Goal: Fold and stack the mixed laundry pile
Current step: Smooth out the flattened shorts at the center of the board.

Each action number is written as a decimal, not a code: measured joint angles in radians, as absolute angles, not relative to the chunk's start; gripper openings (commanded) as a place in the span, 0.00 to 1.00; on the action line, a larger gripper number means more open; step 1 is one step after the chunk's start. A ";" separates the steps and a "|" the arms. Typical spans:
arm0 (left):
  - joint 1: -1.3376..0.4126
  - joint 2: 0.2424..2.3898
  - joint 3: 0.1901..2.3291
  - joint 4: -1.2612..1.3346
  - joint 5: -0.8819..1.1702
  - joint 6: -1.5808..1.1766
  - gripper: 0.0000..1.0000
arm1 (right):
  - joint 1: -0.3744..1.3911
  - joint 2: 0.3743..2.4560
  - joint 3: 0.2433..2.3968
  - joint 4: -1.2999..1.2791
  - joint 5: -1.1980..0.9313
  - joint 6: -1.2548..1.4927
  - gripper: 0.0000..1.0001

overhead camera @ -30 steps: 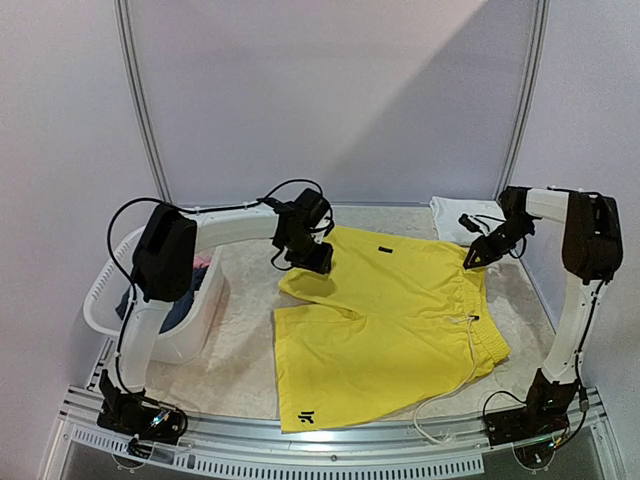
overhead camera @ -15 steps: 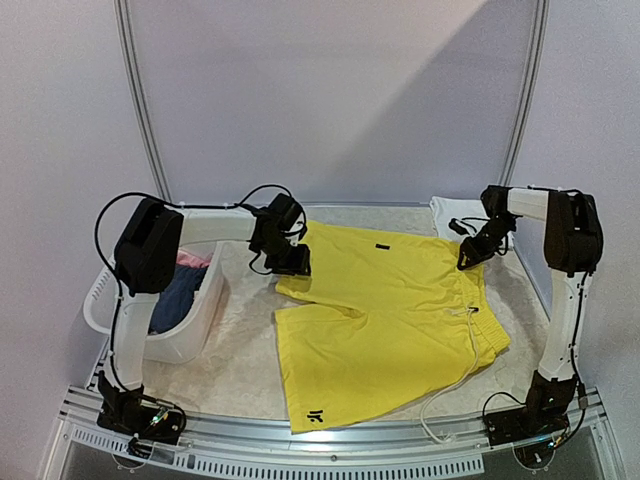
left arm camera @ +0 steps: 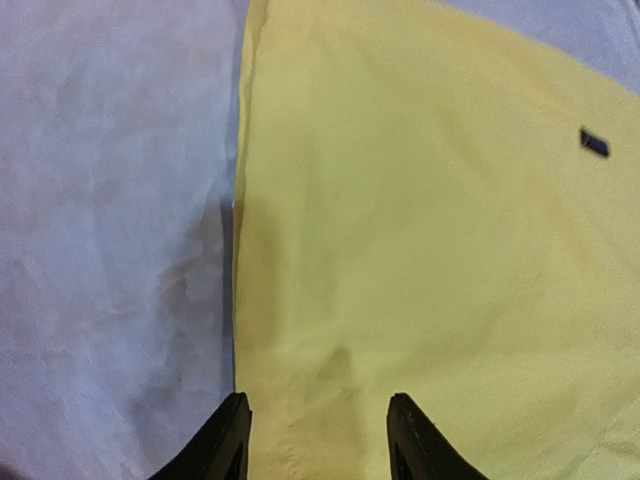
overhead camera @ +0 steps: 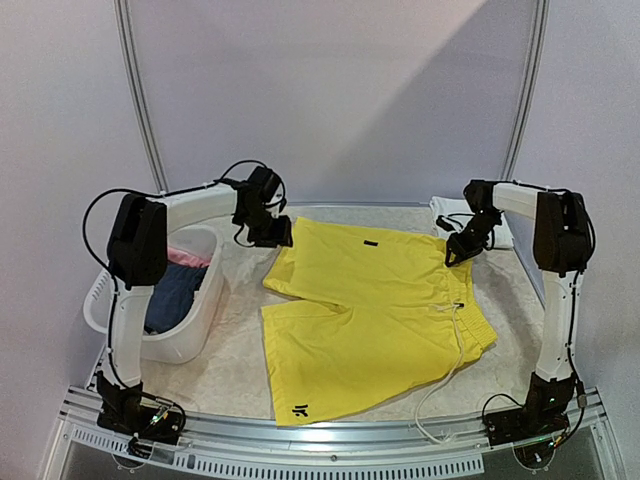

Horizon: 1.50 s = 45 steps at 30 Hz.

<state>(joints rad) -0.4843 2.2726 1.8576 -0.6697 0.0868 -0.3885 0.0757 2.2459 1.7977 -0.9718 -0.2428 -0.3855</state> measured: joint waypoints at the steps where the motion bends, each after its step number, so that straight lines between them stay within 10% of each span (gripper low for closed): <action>1: -0.482 2.284 1.927 -0.691 0.086 -0.384 0.47 | 0.075 2.241 1.797 -0.976 -0.245 -0.380 0.43; 10: -0.468 2.483 2.401 -0.674 0.116 -0.407 0.45 | 0.072 2.150 1.807 -0.958 -0.262 -0.372 0.41; 45: -0.395 2.556 2.190 -0.542 0.119 -0.454 0.49 | 0.068 2.271 1.843 -0.929 -0.154 -0.405 0.49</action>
